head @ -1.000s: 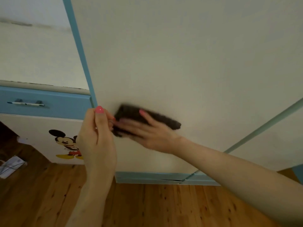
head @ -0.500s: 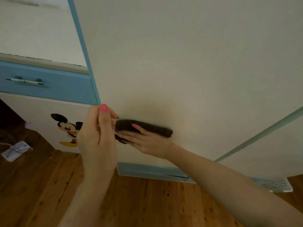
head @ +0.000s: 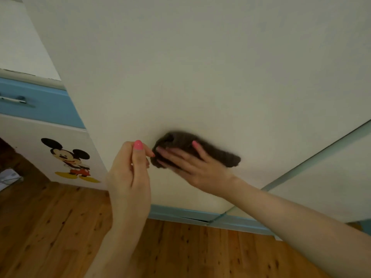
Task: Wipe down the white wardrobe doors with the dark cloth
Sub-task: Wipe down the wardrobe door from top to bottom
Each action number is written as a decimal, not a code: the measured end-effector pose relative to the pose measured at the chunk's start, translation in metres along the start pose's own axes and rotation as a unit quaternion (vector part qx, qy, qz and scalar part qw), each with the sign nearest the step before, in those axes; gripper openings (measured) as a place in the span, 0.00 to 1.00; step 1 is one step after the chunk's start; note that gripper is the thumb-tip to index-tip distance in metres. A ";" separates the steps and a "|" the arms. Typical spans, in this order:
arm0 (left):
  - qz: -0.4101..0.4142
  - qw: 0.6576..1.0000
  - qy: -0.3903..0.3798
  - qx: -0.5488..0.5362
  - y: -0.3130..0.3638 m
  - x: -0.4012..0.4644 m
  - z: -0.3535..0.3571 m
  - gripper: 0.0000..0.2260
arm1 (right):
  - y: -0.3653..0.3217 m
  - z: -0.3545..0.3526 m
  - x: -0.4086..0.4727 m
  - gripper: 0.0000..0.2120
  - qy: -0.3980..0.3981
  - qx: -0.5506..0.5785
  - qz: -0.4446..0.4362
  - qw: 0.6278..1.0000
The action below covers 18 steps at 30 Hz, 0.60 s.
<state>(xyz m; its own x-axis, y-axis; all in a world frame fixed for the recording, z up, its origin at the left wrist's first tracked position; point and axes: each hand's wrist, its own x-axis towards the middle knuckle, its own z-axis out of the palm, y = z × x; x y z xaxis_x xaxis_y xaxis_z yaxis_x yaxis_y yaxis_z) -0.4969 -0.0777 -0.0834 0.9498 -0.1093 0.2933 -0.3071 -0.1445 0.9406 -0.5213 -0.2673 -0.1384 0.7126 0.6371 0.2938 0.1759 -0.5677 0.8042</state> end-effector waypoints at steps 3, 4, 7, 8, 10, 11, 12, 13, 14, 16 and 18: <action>0.000 1.000 -0.006 0.018 -0.012 -0.008 0.008 0.14 | -0.037 0.027 -0.039 0.25 -0.096 -0.018 -0.178 0.979; 0.002 1.000 -0.010 0.026 -0.014 -0.011 0.010 0.14 | -0.043 0.031 -0.050 0.26 -0.128 -0.018 -0.228 0.965; 0.002 0.999 -0.017 0.036 -0.016 -0.016 0.016 0.14 | -0.047 0.030 -0.067 0.26 -0.193 -0.021 -0.280 0.940; 0.000 0.999 -0.018 0.034 -0.015 -0.017 0.018 0.15 | -0.043 0.026 -0.072 0.27 -0.198 -0.017 -0.276 0.940; -0.003 0.999 -0.023 0.035 -0.009 -0.018 0.022 0.15 | -0.026 0.017 -0.086 0.28 -0.164 -0.007 -0.216 0.963; -0.004 0.999 -0.027 0.035 -0.006 -0.018 0.025 0.14 | -0.013 0.010 -0.094 0.28 -0.135 -0.001 -0.157 0.978; -0.009 0.999 -0.030 0.033 -0.002 -0.017 0.028 0.14 | 0.003 0.004 -0.103 0.27 -0.100 0.004 -0.094 0.991; -0.013 0.999 -0.032 0.028 0.001 -0.017 0.031 0.14 | 0.020 -0.002 -0.111 0.26 -0.069 0.005 -0.037 0.997; -0.017 0.999 -0.035 0.022 0.004 -0.016 0.036 0.14 | 0.036 -0.010 -0.119 0.24 -0.046 0.004 0.006 0.999; -0.022 0.999 -0.033 0.011 0.008 -0.015 0.045 0.14 | 0.057 -0.018 -0.125 0.24 -0.006 -0.014 0.051 0.999; -0.021 0.999 -0.030 0.006 0.008 -0.017 0.054 0.14 | 0.057 -0.012 -0.125 0.25 0.024 -0.027 0.064 0.997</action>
<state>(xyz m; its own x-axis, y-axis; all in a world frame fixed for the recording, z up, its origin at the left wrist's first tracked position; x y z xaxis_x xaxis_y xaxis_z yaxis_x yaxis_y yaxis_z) -0.5184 -0.1300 -0.0901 0.9567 -0.1612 0.2422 -0.2677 -0.1614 0.9499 -0.6085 -0.3735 -0.1229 0.6939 0.5861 0.4183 0.0485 -0.6177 0.7849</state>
